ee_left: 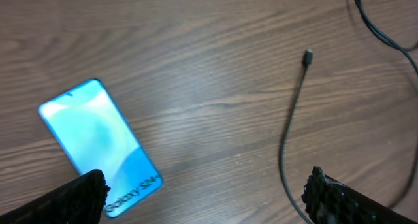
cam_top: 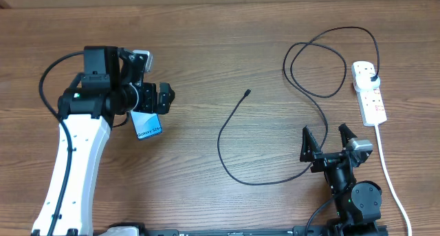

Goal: Plug charger to phone and switch on socket
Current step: 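Move the left gripper over the phone and lower onto it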

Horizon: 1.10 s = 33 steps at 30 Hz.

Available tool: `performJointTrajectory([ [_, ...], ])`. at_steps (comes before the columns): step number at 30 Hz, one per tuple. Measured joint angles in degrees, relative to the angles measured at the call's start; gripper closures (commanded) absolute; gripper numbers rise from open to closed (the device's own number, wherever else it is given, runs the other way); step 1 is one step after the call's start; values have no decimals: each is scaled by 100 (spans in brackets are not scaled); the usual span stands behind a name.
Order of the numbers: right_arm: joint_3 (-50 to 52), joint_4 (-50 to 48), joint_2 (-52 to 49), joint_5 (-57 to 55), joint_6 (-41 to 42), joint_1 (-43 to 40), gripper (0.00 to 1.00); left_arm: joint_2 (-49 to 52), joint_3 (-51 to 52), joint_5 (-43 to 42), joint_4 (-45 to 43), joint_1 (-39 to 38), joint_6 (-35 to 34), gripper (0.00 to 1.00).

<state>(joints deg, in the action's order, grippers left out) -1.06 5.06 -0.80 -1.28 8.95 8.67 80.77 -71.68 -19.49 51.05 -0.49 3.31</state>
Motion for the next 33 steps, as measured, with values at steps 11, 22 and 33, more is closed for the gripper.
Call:
performJointTrajectory([
  [11,0,2,0,0,2,0,0,107,-11,-417,-46,0,-17,0],
  [22,0,0,0,0,-2,0,0,116,-15,-208,-131,0,-31,0],
  [33,0,0,0,0,2,0,0,122,-17,1172,-195,0,-1523,0],
])
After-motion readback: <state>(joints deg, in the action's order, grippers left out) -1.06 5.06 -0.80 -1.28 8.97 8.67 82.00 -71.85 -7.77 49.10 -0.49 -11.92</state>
